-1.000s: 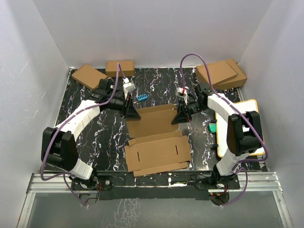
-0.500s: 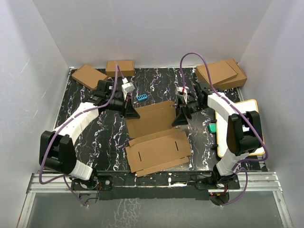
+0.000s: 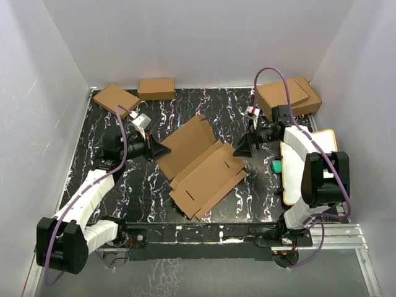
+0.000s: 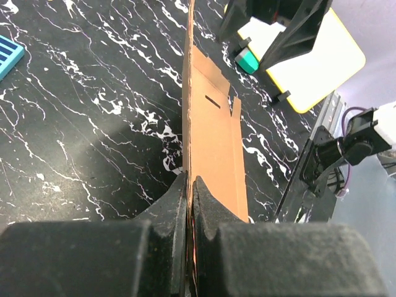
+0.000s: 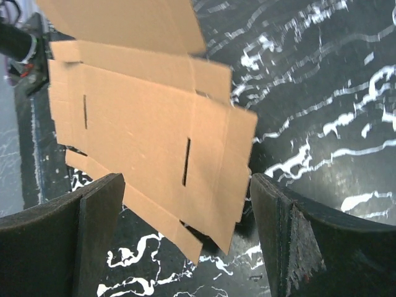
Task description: Fold the paper box
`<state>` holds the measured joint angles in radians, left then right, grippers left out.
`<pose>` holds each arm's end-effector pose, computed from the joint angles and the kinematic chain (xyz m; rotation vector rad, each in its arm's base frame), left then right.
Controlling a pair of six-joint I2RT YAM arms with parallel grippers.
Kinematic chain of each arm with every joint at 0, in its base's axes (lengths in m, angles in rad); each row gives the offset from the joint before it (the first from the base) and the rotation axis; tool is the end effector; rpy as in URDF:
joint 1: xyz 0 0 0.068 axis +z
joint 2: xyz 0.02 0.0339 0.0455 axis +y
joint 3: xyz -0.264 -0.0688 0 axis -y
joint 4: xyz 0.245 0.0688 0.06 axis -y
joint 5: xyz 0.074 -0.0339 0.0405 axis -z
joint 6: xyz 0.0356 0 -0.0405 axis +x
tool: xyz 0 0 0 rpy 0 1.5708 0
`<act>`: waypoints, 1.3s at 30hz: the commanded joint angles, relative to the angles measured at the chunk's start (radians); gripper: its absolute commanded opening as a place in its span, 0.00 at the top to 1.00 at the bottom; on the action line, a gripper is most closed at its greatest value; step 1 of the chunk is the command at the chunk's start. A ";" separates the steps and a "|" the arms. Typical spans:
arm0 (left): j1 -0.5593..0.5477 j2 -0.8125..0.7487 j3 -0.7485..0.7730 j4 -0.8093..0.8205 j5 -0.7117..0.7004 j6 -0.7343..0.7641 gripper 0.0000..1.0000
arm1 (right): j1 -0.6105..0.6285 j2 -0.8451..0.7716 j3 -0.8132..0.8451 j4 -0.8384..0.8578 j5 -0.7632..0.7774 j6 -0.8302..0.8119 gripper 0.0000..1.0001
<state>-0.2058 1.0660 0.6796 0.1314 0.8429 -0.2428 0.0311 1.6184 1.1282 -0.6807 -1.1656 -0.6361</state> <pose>0.2260 -0.0743 0.2832 0.5796 1.7789 -1.0765 0.3101 0.0424 0.2337 -0.9762 1.9391 1.2241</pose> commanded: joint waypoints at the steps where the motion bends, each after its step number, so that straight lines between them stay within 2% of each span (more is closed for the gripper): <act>1: 0.000 -0.034 -0.006 0.156 -0.005 -0.054 1.00 | 0.000 0.014 -0.070 0.273 0.123 0.206 0.11; 6: 0.001 -0.027 -0.006 0.174 0.014 -0.041 1.00 | 0.001 0.071 -0.037 0.211 0.062 0.189 0.11; 13: 0.001 -0.023 -0.006 0.193 0.055 -0.050 1.00 | 0.001 0.105 -0.027 0.212 0.069 0.209 0.12; 17: 0.001 -0.025 -0.006 0.192 0.061 -0.050 1.00 | 0.001 0.115 -0.027 0.204 0.000 0.206 0.29; 22: 0.000 -0.009 0.001 0.166 0.075 -0.040 1.00 | 0.001 0.110 -0.004 0.145 -0.072 0.143 0.63; 26: 0.000 -0.007 0.012 0.130 0.083 -0.021 1.00 | 0.002 0.099 -0.002 0.132 -0.097 0.119 0.85; 30: 0.001 -0.003 0.032 0.066 0.099 0.016 1.00 | 0.000 0.101 0.016 0.082 -0.126 0.065 0.92; 34: 0.001 -0.009 0.044 0.001 0.105 0.059 1.00 | 0.000 0.094 0.026 0.045 -0.153 0.030 0.92; 39: 0.000 -0.013 0.056 -0.062 0.099 0.104 0.92 | -0.002 0.095 0.028 0.044 -0.159 0.030 0.92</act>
<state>-0.2047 1.0683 0.6983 0.1463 0.9062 -0.1928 0.0315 1.7382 1.1057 -0.6445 -1.2358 -0.5602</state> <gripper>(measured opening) 0.056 0.092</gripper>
